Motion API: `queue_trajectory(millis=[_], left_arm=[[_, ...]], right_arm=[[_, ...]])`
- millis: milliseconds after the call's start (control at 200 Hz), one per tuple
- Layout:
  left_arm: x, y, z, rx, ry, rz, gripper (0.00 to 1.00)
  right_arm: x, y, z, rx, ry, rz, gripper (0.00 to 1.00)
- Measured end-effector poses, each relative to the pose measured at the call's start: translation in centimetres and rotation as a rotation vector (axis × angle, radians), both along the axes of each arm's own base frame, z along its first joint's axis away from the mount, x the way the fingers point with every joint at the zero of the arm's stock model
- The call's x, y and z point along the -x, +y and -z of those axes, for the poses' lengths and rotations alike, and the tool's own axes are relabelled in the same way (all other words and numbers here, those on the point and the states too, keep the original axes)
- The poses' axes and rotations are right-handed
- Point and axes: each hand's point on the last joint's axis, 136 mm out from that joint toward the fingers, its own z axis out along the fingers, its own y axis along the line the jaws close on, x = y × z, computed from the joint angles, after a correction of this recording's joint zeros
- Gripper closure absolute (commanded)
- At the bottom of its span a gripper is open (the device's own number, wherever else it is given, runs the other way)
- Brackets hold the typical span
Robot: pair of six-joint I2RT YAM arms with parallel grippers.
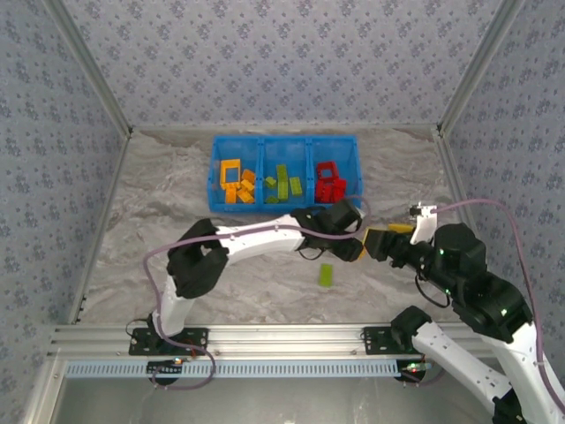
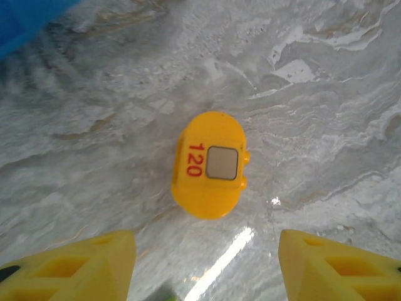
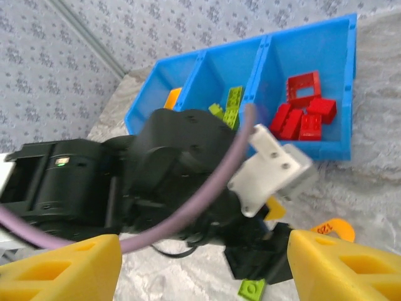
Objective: Sort the legos into containers by color
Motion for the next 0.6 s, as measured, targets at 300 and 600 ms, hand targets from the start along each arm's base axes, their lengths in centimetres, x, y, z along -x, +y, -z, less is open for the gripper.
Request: queue_trajectory(millis=[300,600], left_arm=[[-1.5,-2.4,4.0,-0.114,-0.053,0.0,0.34],[-2.2,-4.0,5.8,-0.168,-0.091,0.019,0.49]], right_arm=[[1.5,0.2,-1.1,-0.035,0.004,-0.054,0.18],[2.0,0.0,-1.3,-0.049,-0.008,-0.058,0.18]])
